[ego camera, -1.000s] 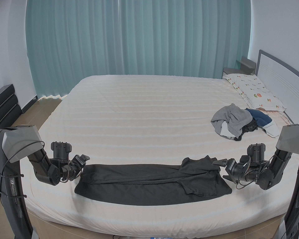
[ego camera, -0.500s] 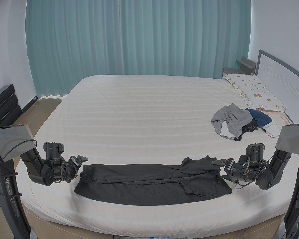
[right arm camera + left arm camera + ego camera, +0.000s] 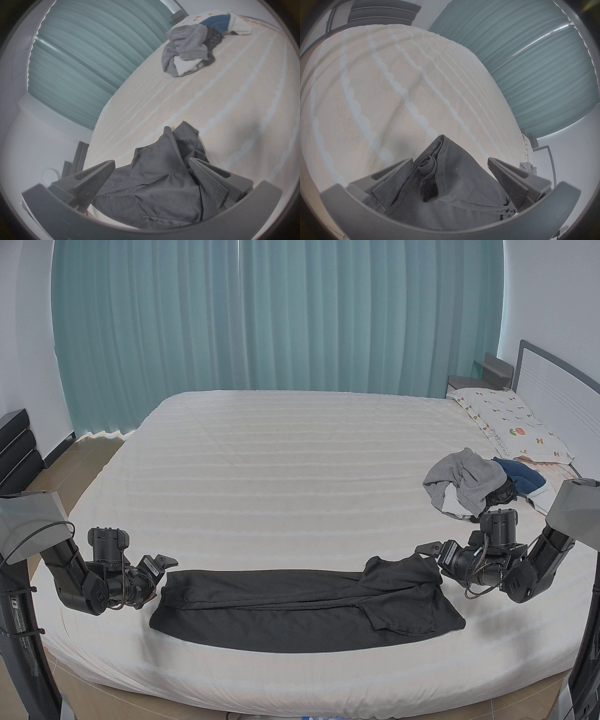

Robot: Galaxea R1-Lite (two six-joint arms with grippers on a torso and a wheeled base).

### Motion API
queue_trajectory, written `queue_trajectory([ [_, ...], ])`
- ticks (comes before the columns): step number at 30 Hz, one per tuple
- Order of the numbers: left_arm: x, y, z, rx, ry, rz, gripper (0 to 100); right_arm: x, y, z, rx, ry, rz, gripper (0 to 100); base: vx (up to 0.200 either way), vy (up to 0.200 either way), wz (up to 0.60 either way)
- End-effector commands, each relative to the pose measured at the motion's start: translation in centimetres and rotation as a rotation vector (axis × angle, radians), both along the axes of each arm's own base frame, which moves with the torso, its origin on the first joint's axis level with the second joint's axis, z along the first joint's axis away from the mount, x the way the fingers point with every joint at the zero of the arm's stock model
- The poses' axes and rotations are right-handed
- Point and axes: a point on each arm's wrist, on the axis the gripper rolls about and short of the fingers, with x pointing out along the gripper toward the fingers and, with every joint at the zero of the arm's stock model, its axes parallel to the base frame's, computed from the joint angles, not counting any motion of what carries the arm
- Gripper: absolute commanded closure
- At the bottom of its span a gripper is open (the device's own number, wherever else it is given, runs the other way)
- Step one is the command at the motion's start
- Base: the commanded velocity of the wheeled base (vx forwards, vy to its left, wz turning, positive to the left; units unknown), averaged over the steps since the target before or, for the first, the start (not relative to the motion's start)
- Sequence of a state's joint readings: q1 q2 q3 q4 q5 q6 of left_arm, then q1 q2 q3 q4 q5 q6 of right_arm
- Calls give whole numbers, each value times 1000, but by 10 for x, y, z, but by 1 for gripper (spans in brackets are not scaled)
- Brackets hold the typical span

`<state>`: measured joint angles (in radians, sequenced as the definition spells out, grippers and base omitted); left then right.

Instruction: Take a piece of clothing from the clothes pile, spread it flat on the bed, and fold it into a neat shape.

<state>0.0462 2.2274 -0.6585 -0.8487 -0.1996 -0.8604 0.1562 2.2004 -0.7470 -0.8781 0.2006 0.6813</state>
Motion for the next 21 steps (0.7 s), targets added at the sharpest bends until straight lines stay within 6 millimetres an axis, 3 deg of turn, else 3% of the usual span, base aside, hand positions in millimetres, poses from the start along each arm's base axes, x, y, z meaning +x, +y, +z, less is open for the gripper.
queue_trajectory([
  [1, -1, 0, -2, 0, 7, 0, 0, 17, 6, -25, -61, 32, 3, 0, 0, 0, 0],
  [4, -1, -1, -2, 2, 6, -3, 0, 17, 7, -36, -74, 53, 10, 0, 0, 0, 0],
  [5, -1, -1, -2, 3, 6, -2, 0, 17, 7, -38, -86, 56, 18, 100, 0, 0, 0],
  [19, -1, -1, -2, 2, 6, -3, 0, 6, -5, -45, -166, 74, 49, 100, 0, 0, 0],
  [20, -1, -1, -2, 2, 6, -3, 0, 6, -4, -46, -168, 78, 52, 0, 0, 0, 0],
  [21, -1, -1, -2, 2, 6, -3, 0, 6, -3, -46, -168, 78, 55, 0, 0, 0, 0],
])
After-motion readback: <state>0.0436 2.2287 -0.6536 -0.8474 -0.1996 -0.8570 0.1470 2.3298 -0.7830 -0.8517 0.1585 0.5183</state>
